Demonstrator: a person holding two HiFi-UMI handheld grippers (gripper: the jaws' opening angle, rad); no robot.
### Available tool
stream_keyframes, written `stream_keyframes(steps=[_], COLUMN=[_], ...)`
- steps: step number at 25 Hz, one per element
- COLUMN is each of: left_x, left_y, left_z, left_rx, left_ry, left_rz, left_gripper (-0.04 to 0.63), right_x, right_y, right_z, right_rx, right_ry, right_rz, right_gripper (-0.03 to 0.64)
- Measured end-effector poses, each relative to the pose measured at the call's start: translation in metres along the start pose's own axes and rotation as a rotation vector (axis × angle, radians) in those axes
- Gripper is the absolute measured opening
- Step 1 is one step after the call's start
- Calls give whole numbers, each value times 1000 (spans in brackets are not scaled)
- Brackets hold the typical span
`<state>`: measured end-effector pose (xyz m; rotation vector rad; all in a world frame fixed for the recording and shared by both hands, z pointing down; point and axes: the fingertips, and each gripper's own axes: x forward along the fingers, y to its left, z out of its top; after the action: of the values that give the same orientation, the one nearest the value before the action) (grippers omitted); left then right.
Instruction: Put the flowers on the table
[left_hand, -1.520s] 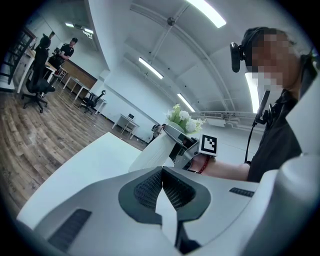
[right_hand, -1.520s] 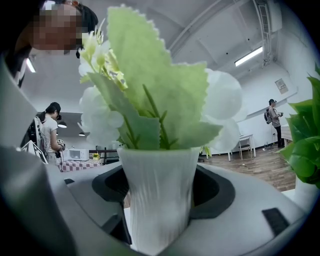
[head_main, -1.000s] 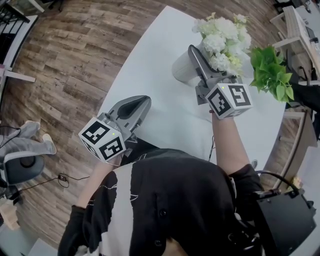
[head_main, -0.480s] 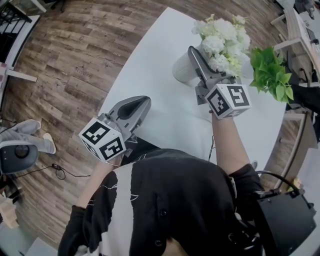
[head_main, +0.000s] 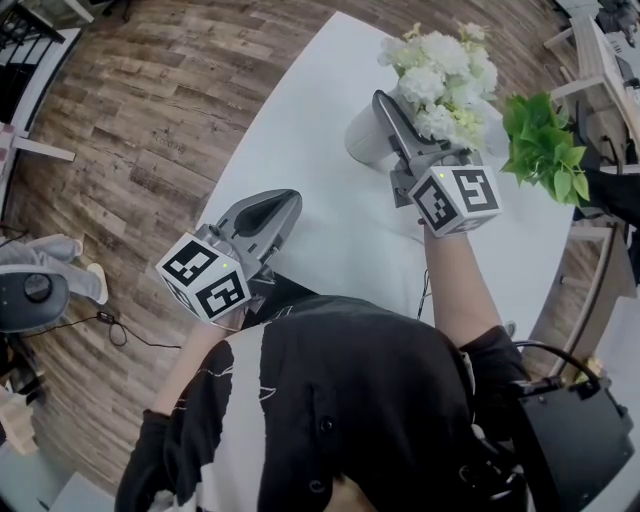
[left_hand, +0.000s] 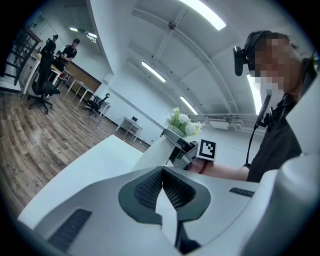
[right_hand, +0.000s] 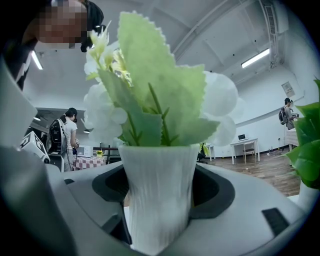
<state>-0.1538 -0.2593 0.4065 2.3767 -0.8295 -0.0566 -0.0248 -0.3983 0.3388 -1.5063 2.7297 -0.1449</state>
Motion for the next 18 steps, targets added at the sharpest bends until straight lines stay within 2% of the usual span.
stream_keyframes(steps=[9, 18], left_x=[-3, -8], left_y=[5, 10], left_z=[-2, 0], left_rx=[-4, -10], left_ry=[5, -4], left_rz=[6, 23], left_gripper=[12, 12], right_x=[0, 4], right_y=[0, 4], right_z=[-6, -10], right_rx=[-21, -46], right_ry=[-35, -19], right_rz=[30, 40], right_gripper=[351, 348])
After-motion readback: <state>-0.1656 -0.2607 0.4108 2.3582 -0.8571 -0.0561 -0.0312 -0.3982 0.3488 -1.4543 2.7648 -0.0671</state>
